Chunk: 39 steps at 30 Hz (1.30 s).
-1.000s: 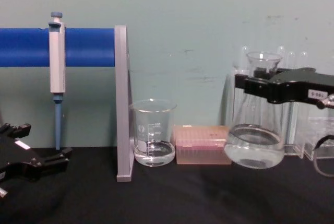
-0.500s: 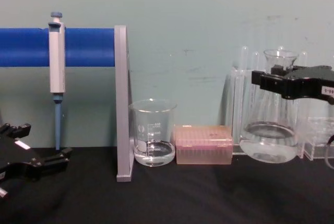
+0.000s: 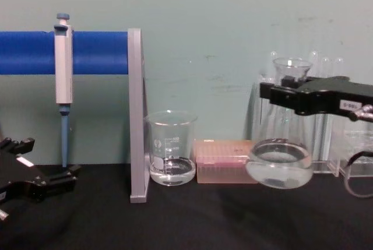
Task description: Grasp the erlenmeyer flask with one hand, shake it three times, then place it back.
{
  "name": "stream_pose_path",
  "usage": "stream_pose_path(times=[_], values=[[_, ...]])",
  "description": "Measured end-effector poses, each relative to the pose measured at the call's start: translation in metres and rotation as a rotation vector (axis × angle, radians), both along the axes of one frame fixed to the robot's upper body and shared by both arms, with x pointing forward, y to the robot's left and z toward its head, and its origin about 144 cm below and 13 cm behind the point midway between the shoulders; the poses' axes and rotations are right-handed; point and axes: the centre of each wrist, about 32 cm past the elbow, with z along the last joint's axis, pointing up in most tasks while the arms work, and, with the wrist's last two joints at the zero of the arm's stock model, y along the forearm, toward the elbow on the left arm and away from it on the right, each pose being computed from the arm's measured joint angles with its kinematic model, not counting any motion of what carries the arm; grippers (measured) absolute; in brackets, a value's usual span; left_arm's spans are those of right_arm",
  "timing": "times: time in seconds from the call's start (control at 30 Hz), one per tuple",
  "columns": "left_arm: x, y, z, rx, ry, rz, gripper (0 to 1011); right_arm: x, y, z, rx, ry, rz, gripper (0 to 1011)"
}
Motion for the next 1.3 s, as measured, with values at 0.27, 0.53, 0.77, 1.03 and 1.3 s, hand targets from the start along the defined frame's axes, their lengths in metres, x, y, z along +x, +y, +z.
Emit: stream_pose_path(times=[0.27,0.53,0.77,1.03,1.3], values=[[0.000,0.000,0.000,0.000,0.000,0.000,1001,-0.002,0.014,0.000,0.008,0.007,0.070,449],[0.000,0.000,0.000,0.000,0.000,0.000,1001,-0.004,0.028,0.000,0.021,0.014,0.136,449],[0.000,0.000,0.000,0.000,0.000,0.000,1001,-0.005,0.036,-0.002,0.029,0.025,0.169,449],[0.000,0.000,0.000,0.000,0.000,0.000,1001,-0.005,0.040,-0.004,0.030,0.031,0.183,449],[0.000,0.000,0.000,0.000,0.000,0.000,1001,-0.005,0.042,-0.009,0.024,0.041,0.187,449]])
